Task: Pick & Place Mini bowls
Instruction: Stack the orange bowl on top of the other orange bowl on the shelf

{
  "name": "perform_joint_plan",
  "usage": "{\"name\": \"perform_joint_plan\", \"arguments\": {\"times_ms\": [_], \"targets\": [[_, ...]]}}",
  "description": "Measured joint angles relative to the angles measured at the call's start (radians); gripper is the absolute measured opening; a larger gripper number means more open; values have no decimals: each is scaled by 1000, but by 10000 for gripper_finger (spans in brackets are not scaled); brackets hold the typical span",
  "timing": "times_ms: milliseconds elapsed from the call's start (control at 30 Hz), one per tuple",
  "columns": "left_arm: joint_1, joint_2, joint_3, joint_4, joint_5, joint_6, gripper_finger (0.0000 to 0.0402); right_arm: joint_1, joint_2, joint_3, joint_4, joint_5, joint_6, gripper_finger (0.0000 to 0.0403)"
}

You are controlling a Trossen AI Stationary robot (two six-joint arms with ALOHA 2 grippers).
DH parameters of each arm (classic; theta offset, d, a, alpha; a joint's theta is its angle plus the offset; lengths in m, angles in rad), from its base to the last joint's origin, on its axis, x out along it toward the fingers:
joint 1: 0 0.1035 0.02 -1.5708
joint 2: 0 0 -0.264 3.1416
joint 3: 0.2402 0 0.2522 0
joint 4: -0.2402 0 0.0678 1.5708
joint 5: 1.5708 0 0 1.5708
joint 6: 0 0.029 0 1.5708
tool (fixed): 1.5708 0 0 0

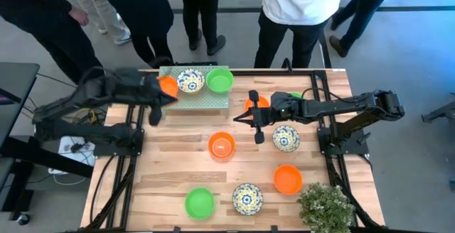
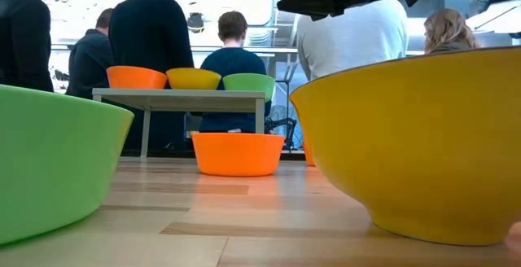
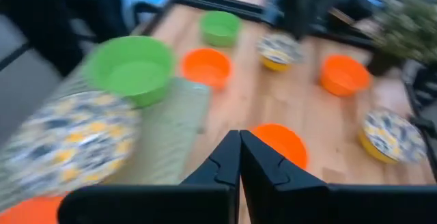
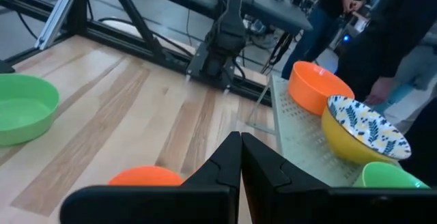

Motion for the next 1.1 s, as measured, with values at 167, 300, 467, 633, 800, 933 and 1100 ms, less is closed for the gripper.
{"name": "perform_joint_plan", "arguments": {"times_ms": [167,300,467,633,800,933,1100], "targets": [[-219,22,-162,161,-144,-14,5,3,0,0,12,0,5,5],[-389,44,-282,272,-210,-33,5,17,12,0,-8,0,94,7],[-559,120,-394,427,-286,-117,5,32,51,-1,4,0,123,28],[-644,205,-427,505,-286,-173,6,51,137,12,84,0,136,72],[-675,248,-430,513,-288,-217,19,87,228,76,54,-3,173,110],[-675,275,-437,516,-288,-213,38,139,302,127,11,-3,176,129],[-676,291,-487,517,-288,-233,66,198,395,187,-30,-4,206,144]]}}
